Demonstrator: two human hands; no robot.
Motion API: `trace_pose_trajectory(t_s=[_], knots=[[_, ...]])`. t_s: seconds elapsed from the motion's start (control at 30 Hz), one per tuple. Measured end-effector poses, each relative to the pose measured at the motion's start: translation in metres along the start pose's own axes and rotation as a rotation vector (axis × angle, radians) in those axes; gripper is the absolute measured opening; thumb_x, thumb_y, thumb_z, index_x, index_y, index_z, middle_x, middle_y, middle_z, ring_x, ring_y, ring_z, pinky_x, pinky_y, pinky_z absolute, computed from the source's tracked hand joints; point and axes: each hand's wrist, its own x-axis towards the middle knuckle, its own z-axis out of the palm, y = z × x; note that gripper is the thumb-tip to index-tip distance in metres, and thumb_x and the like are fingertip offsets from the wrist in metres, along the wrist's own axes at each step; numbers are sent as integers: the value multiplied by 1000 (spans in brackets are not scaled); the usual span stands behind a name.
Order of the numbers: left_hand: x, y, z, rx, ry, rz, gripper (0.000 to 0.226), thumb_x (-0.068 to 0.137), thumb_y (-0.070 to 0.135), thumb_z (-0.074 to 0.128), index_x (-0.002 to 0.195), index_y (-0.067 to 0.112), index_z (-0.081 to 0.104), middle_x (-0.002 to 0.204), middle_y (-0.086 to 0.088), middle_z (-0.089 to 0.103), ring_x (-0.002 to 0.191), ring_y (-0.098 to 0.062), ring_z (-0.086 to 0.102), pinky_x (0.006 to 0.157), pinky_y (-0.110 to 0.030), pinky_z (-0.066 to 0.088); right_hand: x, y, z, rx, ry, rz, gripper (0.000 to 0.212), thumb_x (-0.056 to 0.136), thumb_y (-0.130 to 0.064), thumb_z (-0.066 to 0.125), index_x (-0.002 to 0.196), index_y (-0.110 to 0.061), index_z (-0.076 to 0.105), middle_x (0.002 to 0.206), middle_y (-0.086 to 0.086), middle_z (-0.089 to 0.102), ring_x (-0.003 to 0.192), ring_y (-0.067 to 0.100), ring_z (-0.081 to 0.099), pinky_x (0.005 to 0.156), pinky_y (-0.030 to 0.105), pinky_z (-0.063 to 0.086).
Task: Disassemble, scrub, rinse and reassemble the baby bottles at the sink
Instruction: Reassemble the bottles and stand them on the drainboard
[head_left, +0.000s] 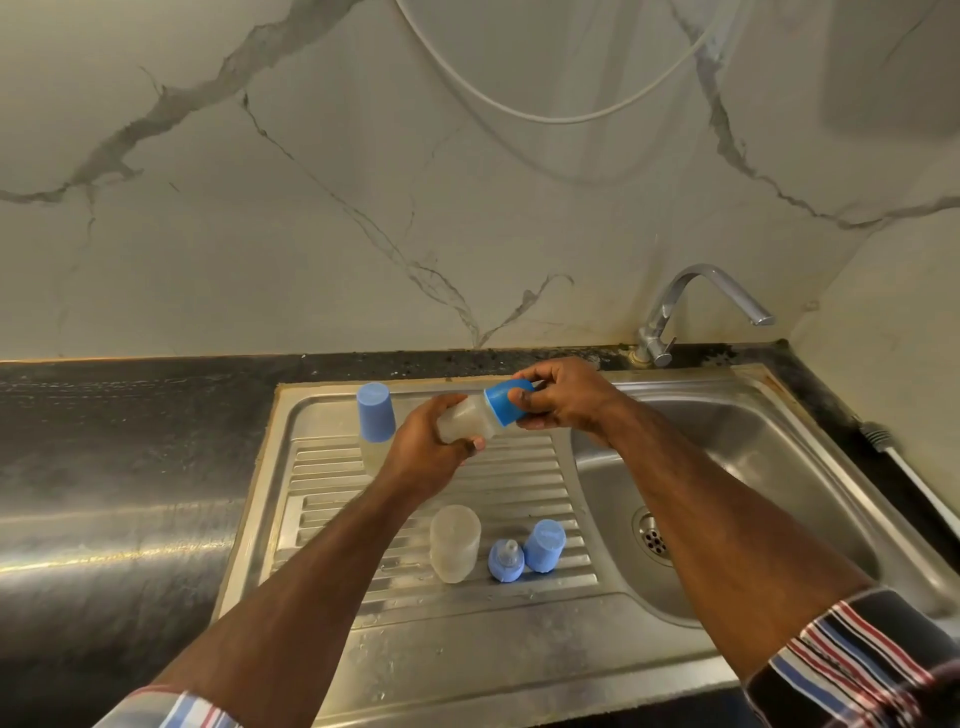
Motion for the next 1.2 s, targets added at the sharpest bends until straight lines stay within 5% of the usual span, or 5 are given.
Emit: trace_pose_trajectory(t_s=[0.13,0.27,0.47,0.77,1.2], knots=[[1,0,1,-245,-61,-95,53,88,21,79,134,23,52,120,-7,63,100,-21,69,80,-37,63,2,1,6,124,0,1,62,86,-31,75,142,-19,51,123,11,63,96,26,72,77,38,62],[4,2,-2,-157,-101,-56,57,89,27,78,138,29,49,127,-2,60,104,-17,64,79,-30,61,6,1,19,215,61,-21,63,78,-13,83,132,-22,51,127,10,52,100,29,69,75,42,63],[1,-22,-18,253,23,-132,46,97,28,67,141,20,56,131,3,62,120,-19,61,101,-37,52,24,18,36,-301,235,-158,61,72,-31,90,123,-24,57,124,3,56,103,20,60,82,34,55],[-17,-50,-31,330,27,-202,19,98,19,60,114,25,69,102,11,71,97,-14,67,89,-35,56,43,15,96,-515,91,-173,67,77,-19,85,133,-19,47,128,8,57,105,22,55,82,30,41],[-23,-59,-32,346,-33,-167,26,96,18,60,121,21,67,111,7,71,99,-13,66,76,-17,46,48,4,108,-604,73,-151,76,76,-21,86,140,-21,44,135,6,55,114,25,56,89,35,48]])
